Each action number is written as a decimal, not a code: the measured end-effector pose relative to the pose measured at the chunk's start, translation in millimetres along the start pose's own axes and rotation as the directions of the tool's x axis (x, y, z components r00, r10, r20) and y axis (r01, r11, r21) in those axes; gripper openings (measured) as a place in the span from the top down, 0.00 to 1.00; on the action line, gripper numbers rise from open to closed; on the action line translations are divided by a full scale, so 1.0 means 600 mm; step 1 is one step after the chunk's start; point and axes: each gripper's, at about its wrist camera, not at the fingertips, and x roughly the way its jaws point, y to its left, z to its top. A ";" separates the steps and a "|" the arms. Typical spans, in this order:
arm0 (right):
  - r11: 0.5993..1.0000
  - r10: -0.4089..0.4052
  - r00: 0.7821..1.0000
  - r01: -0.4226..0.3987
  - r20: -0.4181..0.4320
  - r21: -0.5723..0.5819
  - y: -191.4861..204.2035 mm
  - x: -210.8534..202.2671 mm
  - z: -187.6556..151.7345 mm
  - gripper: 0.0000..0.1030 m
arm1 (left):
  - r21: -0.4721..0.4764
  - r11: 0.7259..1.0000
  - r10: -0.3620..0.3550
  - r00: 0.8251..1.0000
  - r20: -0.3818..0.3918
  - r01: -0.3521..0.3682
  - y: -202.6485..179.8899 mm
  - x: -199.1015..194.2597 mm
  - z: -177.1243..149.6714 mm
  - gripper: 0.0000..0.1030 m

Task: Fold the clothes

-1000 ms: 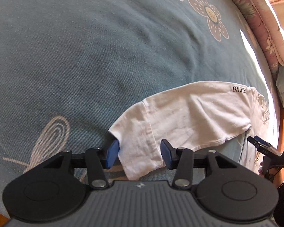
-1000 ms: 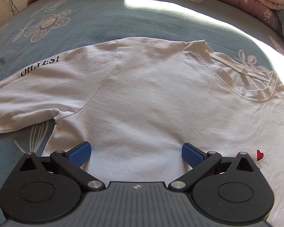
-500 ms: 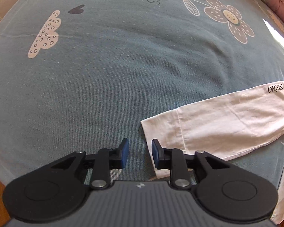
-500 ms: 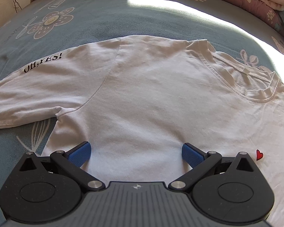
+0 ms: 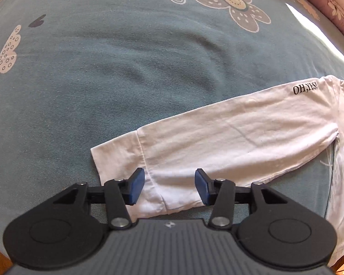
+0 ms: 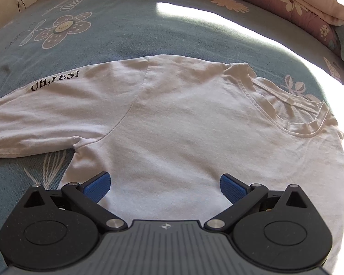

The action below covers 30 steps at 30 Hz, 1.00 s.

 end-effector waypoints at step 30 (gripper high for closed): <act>0.899 0.387 0.921 -0.364 0.053 -0.243 0.319 0.023 0.060 0.00 | -0.011 0.999 0.043 0.998 0.039 -0.043 0.009 0.034 -0.023 0.33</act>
